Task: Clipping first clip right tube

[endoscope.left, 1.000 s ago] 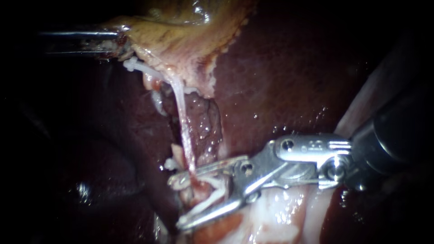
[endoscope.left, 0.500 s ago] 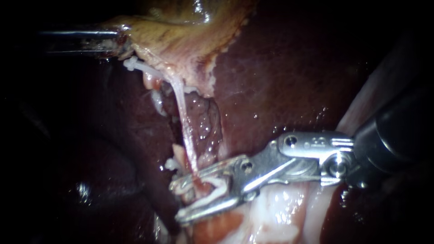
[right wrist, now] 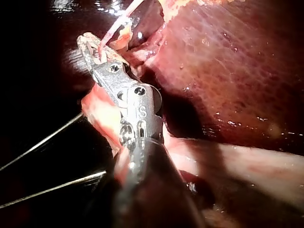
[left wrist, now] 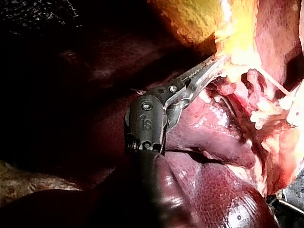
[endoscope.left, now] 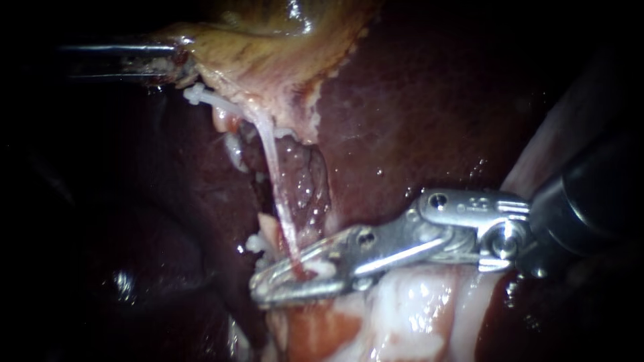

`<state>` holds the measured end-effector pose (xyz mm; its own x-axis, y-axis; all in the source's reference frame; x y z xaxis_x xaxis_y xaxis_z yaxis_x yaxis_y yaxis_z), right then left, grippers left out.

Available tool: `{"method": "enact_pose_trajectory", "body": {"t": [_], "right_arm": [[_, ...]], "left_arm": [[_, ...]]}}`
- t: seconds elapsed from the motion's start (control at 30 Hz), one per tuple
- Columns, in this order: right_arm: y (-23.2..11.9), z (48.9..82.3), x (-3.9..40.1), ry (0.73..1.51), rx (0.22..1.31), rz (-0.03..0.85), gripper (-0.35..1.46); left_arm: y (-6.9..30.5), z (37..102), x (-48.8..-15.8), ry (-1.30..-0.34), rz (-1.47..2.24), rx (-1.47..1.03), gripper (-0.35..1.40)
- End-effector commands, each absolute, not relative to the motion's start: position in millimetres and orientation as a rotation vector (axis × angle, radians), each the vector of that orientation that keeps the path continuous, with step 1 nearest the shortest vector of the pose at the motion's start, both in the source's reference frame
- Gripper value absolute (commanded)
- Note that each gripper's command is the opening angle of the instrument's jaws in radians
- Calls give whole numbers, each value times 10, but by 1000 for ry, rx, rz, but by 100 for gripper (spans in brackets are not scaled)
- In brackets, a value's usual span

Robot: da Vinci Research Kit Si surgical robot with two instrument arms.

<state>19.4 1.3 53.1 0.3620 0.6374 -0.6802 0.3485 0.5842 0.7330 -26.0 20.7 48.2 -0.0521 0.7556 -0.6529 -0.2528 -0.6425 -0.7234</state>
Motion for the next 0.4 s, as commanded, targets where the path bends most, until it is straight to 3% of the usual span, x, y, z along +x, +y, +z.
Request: {"method": "enact_pose_trajectory", "body": {"t": [0.03, 0.4], "right_arm": [[15, 531, 194, 1236, 992, 227, -35], [17, 534, 193, 1227, 1003, 240, -35]], "left_arm": [[208, 482, -260, -554, 1782, -1504, -35], [208, 484, -260, -554, 1782, -1504, -35]]}}
